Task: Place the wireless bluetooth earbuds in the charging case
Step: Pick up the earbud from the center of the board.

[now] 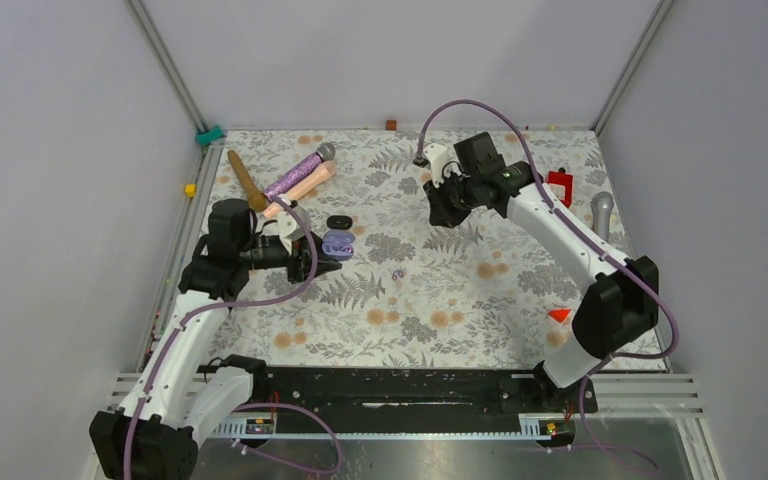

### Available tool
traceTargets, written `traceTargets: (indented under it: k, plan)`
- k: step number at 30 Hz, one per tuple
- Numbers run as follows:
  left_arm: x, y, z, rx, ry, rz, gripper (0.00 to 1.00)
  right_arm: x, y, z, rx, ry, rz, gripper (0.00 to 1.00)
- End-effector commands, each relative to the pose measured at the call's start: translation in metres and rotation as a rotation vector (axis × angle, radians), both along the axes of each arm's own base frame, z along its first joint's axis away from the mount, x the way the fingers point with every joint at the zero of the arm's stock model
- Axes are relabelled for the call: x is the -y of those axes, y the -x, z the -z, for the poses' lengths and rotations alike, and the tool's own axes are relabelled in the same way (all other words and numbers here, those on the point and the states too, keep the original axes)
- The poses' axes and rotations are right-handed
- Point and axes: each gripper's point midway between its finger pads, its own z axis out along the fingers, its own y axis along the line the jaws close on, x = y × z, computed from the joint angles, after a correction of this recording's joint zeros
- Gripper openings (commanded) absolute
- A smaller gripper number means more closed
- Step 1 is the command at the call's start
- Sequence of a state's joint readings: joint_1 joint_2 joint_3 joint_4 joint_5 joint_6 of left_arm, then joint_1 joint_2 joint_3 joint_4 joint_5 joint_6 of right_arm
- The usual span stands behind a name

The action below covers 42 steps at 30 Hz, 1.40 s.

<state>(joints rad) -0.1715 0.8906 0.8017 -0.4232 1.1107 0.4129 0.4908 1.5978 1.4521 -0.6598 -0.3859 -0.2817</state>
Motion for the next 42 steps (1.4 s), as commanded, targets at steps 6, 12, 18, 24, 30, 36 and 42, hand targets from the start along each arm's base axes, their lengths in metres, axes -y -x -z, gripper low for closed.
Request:
traceTargets:
  k: [6, 12, 18, 24, 30, 36, 42]
  plan:
    - [0.000, -0.002, -0.010, 0.059, 0.010, 0.002, 0.00, -0.016, -0.035, 0.047, -0.119, 0.116, -0.033, 0.27]
    - [-0.001, 0.002, -0.008, 0.058, 0.005, 0.022, 0.00, -0.049, -0.048, 0.088, -0.216, 0.173, -0.008, 0.32]
    - [-0.002, 0.006, -0.008, 0.066, -0.002, 0.036, 0.00, -0.067, -0.041, 0.119, -0.334, 0.210, -0.039, 0.36]
    - [-0.002, 0.008, -0.007, 0.056, 0.000, 0.047, 0.00, -0.071, -0.023, 0.133, -0.422, 0.232, -0.049, 0.31]
    - [-0.001, 0.009, -0.007, 0.057, 0.001, 0.060, 0.00, -0.062, -0.005, 0.154, -0.489, 0.285, -0.050, 0.22]
    - [-0.002, 0.011, -0.008, 0.064, -0.004, 0.056, 0.00, -0.061, 0.015, 0.164, -0.543, 0.305, -0.064, 0.18]
    - [-0.004, 0.011, -0.009, 0.067, -0.003, 0.051, 0.00, -0.069, 0.042, 0.162, -0.549, 0.313, -0.125, 0.17]
